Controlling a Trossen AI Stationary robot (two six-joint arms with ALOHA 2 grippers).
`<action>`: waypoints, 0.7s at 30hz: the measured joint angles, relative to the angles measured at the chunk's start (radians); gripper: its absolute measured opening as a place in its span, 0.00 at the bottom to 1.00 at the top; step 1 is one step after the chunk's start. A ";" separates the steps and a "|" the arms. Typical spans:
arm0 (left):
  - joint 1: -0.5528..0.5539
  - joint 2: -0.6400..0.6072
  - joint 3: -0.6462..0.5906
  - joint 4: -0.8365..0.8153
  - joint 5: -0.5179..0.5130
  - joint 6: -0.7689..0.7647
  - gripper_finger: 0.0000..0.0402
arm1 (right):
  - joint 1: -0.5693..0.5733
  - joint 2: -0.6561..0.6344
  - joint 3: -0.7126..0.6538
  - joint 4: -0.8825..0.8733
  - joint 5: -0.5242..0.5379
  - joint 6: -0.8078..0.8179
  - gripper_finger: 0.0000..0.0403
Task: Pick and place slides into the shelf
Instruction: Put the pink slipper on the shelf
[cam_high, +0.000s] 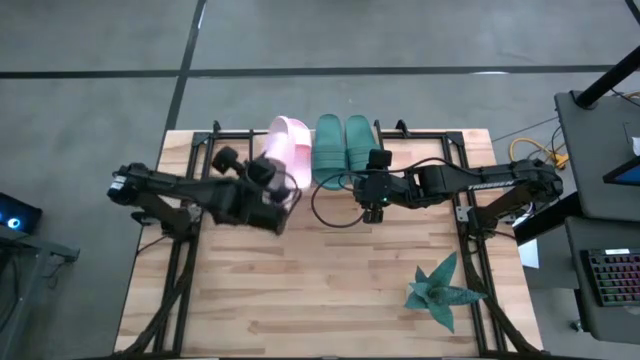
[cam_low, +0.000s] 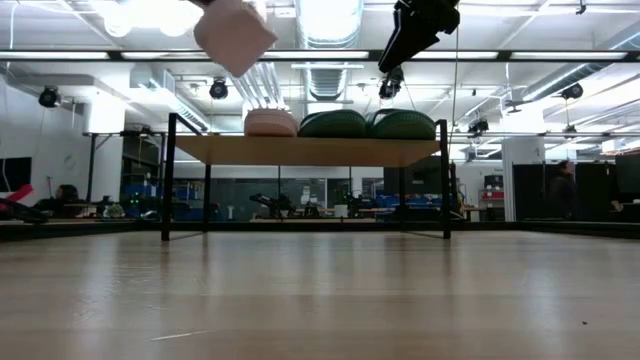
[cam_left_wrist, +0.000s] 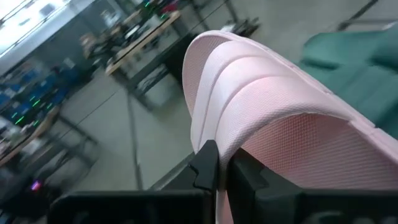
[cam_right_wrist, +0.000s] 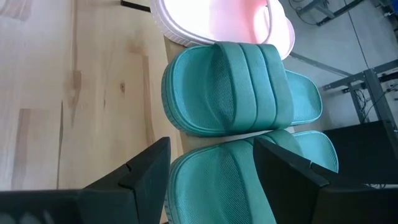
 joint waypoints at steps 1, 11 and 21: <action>0.024 0.000 -0.001 0.000 0.007 0.005 0.00 | 0.000 0.000 0.000 0.000 0.000 0.000 0.54; 0.230 0.011 -0.047 0.015 0.124 0.104 0.00 | 0.000 0.000 -0.001 -0.001 0.000 0.000 0.54; 0.342 0.011 -0.084 0.073 0.124 0.200 0.00 | 0.000 0.000 -0.002 -0.001 0.000 0.000 0.54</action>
